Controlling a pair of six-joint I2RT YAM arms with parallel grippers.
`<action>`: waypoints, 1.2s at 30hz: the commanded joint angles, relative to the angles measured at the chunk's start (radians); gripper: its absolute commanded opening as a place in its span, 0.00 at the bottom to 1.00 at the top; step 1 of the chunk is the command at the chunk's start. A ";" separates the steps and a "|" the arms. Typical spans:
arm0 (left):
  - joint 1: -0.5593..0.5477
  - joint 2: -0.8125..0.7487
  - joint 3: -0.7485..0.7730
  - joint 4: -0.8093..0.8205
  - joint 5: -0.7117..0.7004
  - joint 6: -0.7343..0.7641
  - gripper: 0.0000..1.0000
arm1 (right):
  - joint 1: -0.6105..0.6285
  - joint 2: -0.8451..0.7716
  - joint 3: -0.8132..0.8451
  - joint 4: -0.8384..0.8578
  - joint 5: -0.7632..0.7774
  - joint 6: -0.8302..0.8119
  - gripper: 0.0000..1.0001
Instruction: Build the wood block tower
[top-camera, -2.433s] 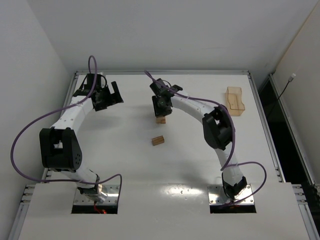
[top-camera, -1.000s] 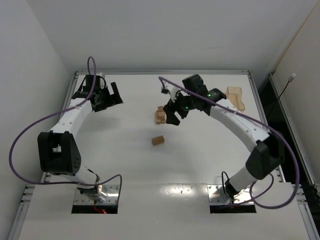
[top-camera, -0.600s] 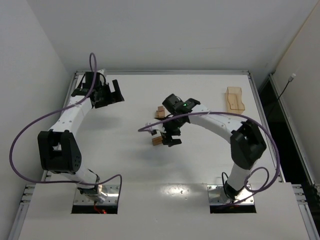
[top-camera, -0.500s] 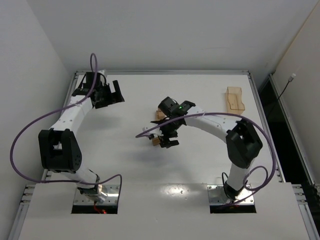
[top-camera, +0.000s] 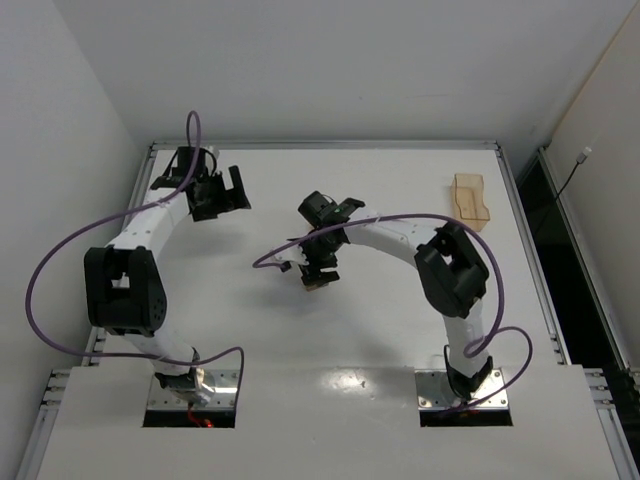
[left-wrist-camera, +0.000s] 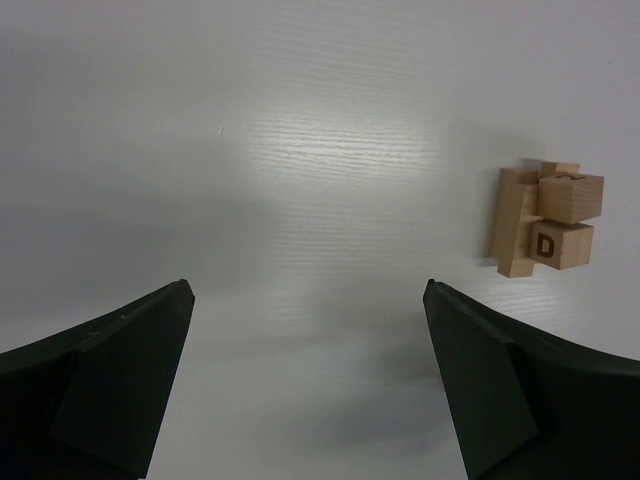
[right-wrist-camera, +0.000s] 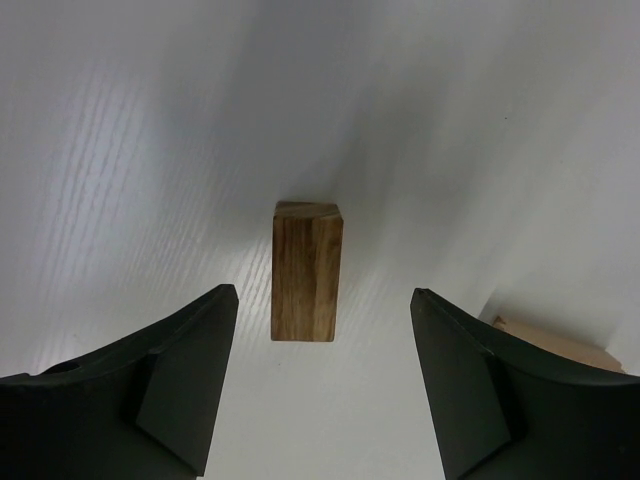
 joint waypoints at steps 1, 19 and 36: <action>-0.006 0.016 0.039 0.013 0.013 0.001 1.00 | 0.007 0.028 0.058 0.002 -0.026 0.007 0.66; 0.003 0.045 0.058 0.003 0.013 -0.008 1.00 | 0.026 0.114 0.086 -0.056 0.053 0.007 0.61; 0.003 -0.048 -0.045 0.040 -0.016 -0.051 1.00 | 0.022 0.071 0.085 -0.085 0.052 0.179 0.00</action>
